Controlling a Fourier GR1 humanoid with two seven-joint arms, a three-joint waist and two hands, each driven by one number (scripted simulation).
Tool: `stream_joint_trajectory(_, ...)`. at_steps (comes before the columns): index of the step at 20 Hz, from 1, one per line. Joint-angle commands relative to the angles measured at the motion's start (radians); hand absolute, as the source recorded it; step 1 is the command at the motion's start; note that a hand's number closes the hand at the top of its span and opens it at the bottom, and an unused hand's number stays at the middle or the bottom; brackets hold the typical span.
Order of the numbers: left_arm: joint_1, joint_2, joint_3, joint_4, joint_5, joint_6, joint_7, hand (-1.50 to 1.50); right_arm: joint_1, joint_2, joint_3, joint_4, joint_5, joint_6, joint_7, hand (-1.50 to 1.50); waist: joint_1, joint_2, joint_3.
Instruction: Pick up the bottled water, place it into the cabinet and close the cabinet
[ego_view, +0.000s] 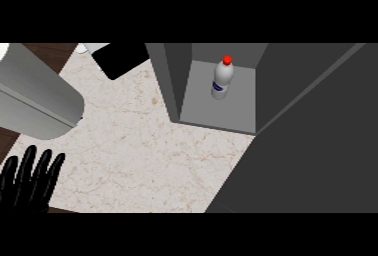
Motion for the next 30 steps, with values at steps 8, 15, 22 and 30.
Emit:
stream_joint_trajectory(8,0.021,0.014,0.023,0.005,0.018,-0.022,-0.001,-1.5,-0.01,0.145,-0.095,0.164,-0.145,-0.225,-0.006,1.5,-0.028,-0.004,0.006)
stream_joint_trajectory(15,0.025,0.016,0.052,0.003,0.038,-0.022,-0.001,-1.5,0.006,0.146,-0.206,0.183,-0.142,-0.33,-0.063,1.5,-0.051,0.002,0.006)
stream_joint_trajectory(22,0.011,0.031,0.05,0.007,0.042,-0.056,0.008,-1.5,-0.201,0.148,-0.345,0.365,-0.165,-0.471,-0.093,1.5,-0.018,0.001,0.009)
stream_joint_trajectory(30,0.024,0.016,0.047,0.05,0.046,-0.084,-0.007,-1.5,-0.646,0.151,-0.452,0.757,-0.242,-0.721,-0.127,1.5,-0.016,-0.011,0.013)
